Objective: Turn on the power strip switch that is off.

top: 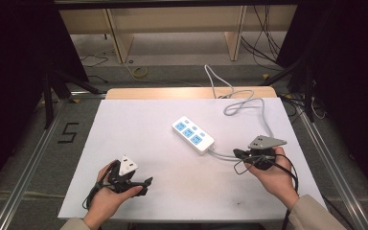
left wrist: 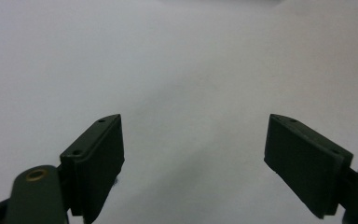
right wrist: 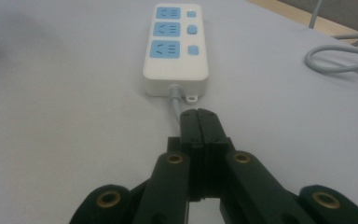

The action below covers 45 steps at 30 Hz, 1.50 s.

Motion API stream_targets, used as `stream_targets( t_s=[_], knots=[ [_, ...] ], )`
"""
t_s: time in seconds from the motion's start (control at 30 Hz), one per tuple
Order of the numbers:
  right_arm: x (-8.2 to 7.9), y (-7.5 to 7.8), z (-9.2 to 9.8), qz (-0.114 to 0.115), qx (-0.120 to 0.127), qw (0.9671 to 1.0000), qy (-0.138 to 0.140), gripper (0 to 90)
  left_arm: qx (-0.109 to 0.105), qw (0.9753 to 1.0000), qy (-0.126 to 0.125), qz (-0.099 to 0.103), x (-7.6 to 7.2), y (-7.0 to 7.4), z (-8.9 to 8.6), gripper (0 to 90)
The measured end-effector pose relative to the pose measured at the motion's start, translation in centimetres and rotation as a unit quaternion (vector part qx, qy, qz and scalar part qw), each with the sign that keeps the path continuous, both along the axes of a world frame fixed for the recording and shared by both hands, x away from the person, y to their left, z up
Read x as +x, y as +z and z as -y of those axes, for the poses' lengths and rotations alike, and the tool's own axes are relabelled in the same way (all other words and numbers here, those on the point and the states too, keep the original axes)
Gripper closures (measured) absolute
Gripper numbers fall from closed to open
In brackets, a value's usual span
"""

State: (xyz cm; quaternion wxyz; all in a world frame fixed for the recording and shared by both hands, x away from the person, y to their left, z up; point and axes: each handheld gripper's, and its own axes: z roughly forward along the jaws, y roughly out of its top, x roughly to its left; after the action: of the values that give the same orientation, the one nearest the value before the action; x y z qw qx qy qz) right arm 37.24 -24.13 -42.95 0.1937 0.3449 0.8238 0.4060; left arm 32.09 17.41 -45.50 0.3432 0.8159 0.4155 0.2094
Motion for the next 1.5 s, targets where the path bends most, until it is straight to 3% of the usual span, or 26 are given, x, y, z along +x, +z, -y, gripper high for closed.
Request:
stream_targets(
  t_s=[0.53, 1.5],
  knots=[
    [2.8, 0.2, -2.4, -0.002, -0.003, 1.0000, -0.005, 90.0, -0.001, 1.0000, -0.004, -0.001, 0.0, 0.0, 0.2, 19.2],
    [7.1, -0.8, -6.5, -0.029, -0.019, 0.9994, -0.010, 90.0, 0.002, 0.9999, -0.013, -0.003, 0.0, -0.1, 0.5, 19.5]
  ],
)
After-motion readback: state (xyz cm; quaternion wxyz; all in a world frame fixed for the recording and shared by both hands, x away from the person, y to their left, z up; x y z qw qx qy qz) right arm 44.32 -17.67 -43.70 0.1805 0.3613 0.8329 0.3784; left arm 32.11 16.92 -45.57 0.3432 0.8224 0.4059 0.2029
